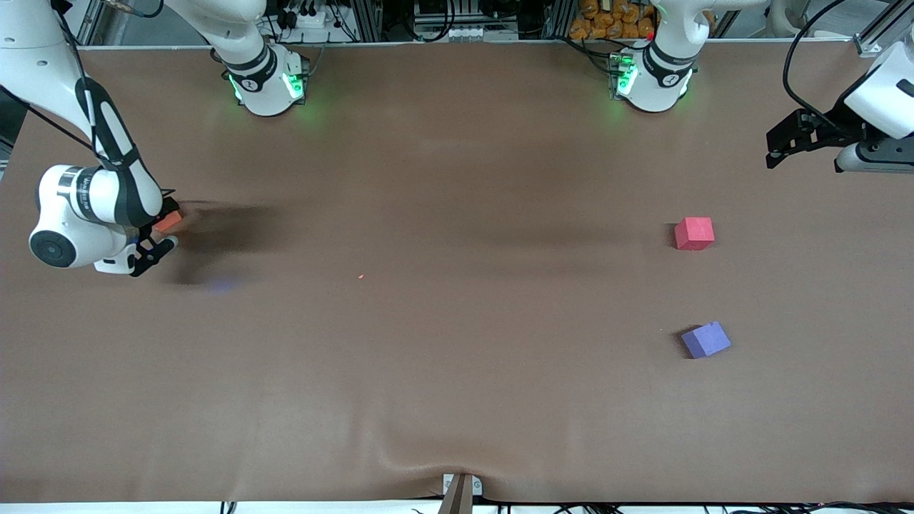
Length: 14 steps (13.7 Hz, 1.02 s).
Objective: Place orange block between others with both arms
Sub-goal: 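Lower the right gripper and grasp the orange cube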
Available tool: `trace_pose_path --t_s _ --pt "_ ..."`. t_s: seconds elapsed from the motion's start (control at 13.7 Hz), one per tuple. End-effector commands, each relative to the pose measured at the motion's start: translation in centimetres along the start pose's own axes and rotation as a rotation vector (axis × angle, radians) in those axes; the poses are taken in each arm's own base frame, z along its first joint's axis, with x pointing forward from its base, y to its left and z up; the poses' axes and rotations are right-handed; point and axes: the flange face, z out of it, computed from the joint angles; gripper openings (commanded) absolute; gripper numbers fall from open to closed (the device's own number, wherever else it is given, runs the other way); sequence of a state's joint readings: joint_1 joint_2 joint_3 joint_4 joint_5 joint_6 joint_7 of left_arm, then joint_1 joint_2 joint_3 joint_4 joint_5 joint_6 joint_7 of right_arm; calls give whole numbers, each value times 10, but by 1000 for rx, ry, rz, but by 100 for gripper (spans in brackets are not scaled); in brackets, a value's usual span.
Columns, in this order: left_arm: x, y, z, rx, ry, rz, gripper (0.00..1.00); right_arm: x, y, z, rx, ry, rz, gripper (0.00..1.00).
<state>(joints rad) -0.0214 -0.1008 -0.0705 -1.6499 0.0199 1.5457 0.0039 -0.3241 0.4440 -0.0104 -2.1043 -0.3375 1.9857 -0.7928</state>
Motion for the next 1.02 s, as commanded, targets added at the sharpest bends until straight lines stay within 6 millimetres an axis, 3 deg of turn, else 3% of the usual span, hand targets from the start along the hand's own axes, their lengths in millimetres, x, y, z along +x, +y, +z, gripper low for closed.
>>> trace_pose_path --t_s 0.0,0.07,0.15,0.22,0.36,0.51,0.73,0.88,0.95 --pt "0 -4 -5 -2 2 13 100 -22 17 27 -8 -6 -55 100" --pt "-1 -4 -5 -1 2 13 100 -28 22 33 7 -4 -42 89" --pt "0 -5 -4 -2 0 11 100 -31 24 38 17 -4 -36 33" --pt "0 -5 -4 -2 0 11 100 -31 25 36 16 -6 -36 0" --pt "-1 -5 -6 -2 3 10 100 -16 25 10 -14 10 -39 0" --pt "0 -5 -6 -2 3 11 100 26 9 -47 -23 83 -64 0" --pt "1 -3 -2 0 -3 13 100 116 -59 -132 -82 181 -168 0" --pt "2 -3 -2 0 -1 13 100 173 -110 -165 -59 237 -199 0" --pt "4 -3 0 -1 -3 15 100 202 -141 -172 -23 242 -169 0"
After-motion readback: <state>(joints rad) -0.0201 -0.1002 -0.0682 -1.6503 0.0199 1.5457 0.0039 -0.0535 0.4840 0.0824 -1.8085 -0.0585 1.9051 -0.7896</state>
